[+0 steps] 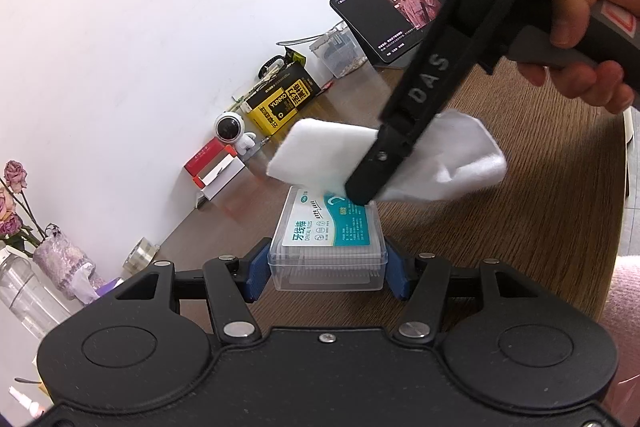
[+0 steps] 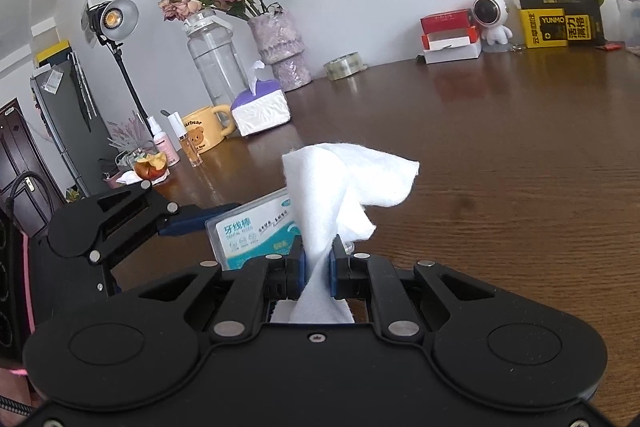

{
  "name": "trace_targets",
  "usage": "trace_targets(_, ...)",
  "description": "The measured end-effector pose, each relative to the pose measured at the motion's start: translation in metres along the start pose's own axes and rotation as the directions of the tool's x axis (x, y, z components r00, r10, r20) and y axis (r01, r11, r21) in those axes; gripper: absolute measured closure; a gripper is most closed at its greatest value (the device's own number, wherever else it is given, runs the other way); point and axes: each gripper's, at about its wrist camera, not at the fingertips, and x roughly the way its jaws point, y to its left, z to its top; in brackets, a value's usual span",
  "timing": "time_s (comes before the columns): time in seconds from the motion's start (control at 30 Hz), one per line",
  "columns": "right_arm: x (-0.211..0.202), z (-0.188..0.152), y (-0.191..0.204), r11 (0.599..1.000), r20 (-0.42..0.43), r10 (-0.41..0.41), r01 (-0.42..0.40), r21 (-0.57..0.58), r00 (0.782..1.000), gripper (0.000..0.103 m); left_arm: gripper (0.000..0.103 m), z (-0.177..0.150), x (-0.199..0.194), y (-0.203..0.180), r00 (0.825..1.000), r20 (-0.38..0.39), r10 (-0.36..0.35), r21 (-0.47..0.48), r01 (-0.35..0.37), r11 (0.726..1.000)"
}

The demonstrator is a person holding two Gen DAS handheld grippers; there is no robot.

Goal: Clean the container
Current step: 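Rub the wipe over the floss box lid with the right gripper, then wipe the white wipe back and forth across the floss box lid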

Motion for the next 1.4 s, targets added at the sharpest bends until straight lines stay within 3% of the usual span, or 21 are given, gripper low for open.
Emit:
trace_targets(0.3, 0.015, 0.020, 0.005, 1.000, 0.027, 0.011, -0.010, -0.023, 1.000, 0.091, 0.046, 0.001, -0.003, -0.003, 1.000, -0.002, -0.001, -0.002, 0.001, 1.000)
trace_targets(0.77, -0.003, -0.008, -0.010, 0.999, 0.002, -0.014, 0.014, 0.046, 1.000, 0.091, 0.046, 0.004, -0.006, -0.006, 1.000, -0.001, 0.001, -0.001, -0.001, 1.000)
trace_targets(1.03, -0.002, -0.006, -0.008, 0.999, 0.007, -0.019, 0.019, 0.044, 1.000, 0.091, 0.046, 0.003, -0.004, -0.004, 1.000, -0.001, 0.001, -0.001, -0.001, 1.000)
trace_targets(1.17, -0.002, -0.006, 0.005, 1.000, -0.009, 0.023, -0.023, 0.006, 1.000, 0.091, 0.046, 0.002, -0.005, -0.003, 1.000, -0.004, 0.004, -0.003, -0.004, 1.000)
trace_targets(1.4, -0.002, -0.004, 0.035, 0.982, -0.058, 0.165, -0.169, -0.079, 0.985, 0.091, 0.046, 0.004, -0.006, -0.003, 1.000, -0.004, 0.004, -0.004, -0.004, 1.000)
